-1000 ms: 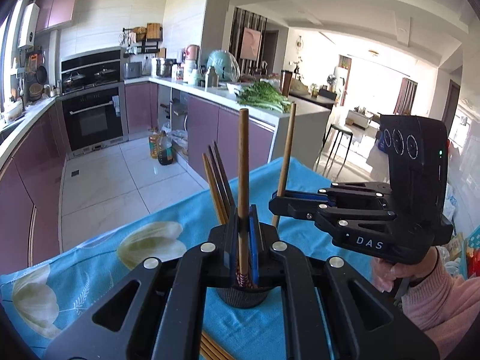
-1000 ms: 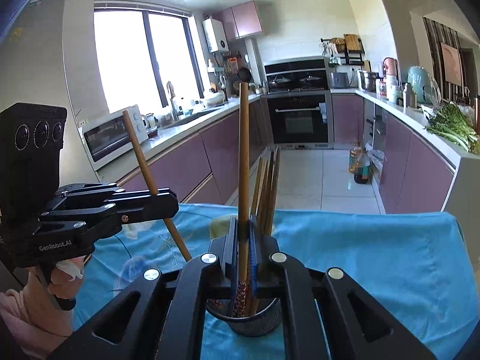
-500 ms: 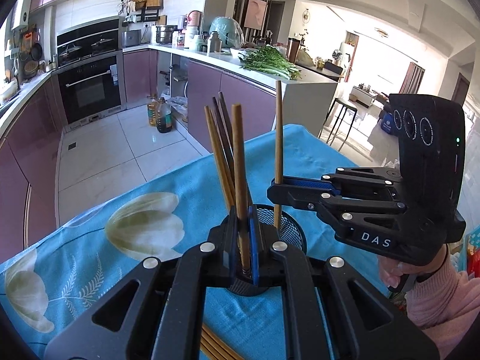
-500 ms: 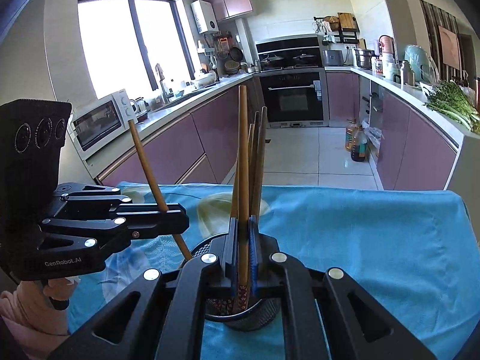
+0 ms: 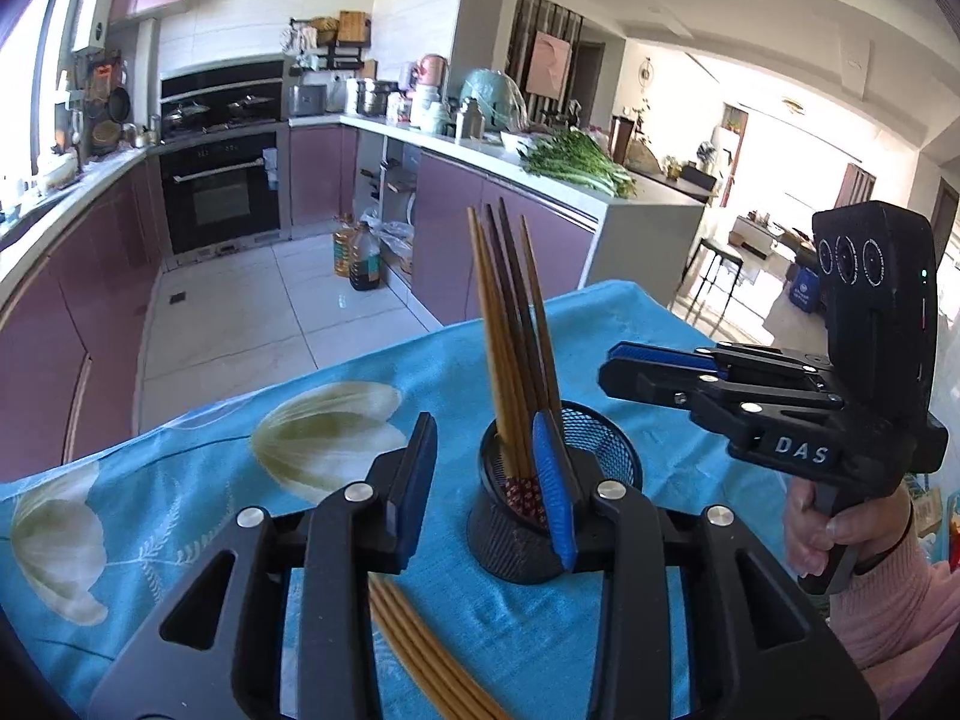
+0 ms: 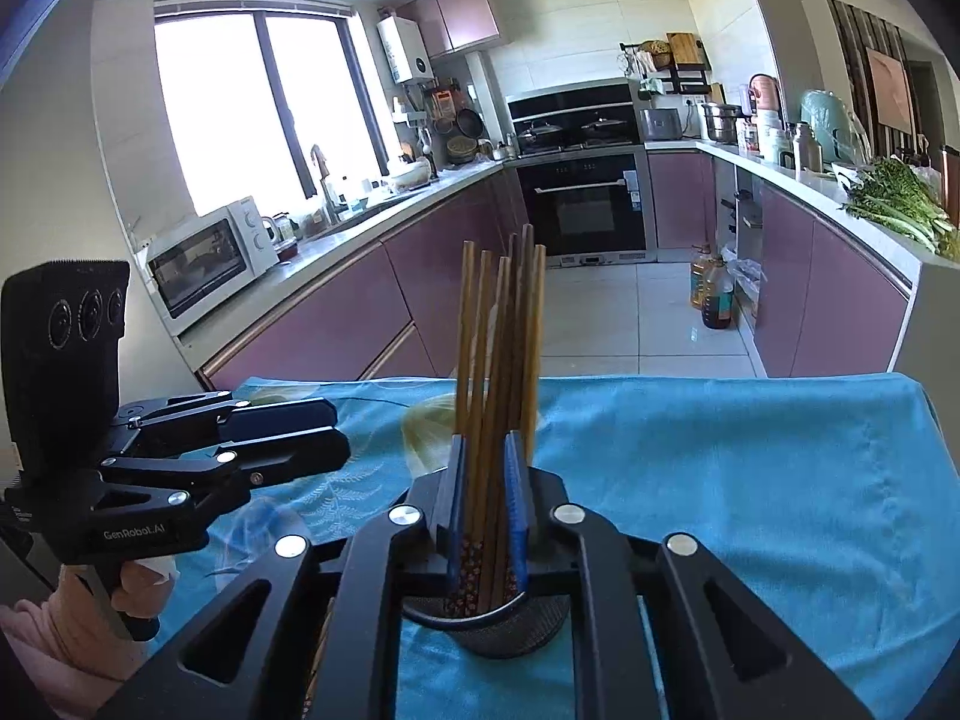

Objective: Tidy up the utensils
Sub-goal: 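Lower the chopsticks into the mesh cup and open both grippers, then move both open grippers back over the remaining chopsticks on the tablecloth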

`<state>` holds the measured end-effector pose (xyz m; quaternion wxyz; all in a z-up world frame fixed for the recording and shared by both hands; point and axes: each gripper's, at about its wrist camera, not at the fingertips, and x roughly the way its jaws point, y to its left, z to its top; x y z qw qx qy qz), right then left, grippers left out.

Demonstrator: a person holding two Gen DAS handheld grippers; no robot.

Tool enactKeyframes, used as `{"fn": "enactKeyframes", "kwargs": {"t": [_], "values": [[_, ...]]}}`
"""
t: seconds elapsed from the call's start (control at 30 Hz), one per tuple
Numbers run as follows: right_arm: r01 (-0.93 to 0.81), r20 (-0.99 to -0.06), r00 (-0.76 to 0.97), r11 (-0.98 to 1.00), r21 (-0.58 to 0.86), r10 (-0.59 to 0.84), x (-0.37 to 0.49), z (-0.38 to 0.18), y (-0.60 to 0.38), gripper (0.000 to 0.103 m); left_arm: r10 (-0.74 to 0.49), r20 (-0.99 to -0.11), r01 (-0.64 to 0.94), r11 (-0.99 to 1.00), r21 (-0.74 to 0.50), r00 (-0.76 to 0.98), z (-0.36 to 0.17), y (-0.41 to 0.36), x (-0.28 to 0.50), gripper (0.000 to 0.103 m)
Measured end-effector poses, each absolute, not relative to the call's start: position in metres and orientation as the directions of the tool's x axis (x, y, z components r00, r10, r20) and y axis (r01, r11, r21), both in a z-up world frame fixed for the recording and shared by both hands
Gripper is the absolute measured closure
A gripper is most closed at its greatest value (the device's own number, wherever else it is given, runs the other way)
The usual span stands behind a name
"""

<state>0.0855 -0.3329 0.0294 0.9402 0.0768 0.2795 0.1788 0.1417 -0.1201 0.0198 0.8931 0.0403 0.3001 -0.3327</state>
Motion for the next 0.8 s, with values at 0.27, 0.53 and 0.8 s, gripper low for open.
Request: {"fn": "enactKeyframes", "kwargs": {"t": [0.27, 0.53, 0.8], "values": [[-0.398, -0.486, 0.744, 0.888, 0.228, 0.458, 0.055, 0.025, -0.310, 0.069, -0.523, -0.514, 0.560, 0.823, -0.097, 0.680, 0.010, -0.070, 0.100, 0.056], [-0.473, -0.574, 0.632, 0.846, 0.248, 0.521, 0.047, -0.009, -0.273, 0.066, -0.449, -0.600, 0.500, 0.861, -0.092, 0.662, -0.033, -0.043, 0.083, 0.053], [-0.447, -0.686, 0.533, 0.853, 0.269, 0.495, 0.049, -0.056, -0.243, 0.066, -0.391, -0.707, 0.471, 0.877, -0.092, 0.590, -0.088, -0.040, 0.084, 0.053]]}}
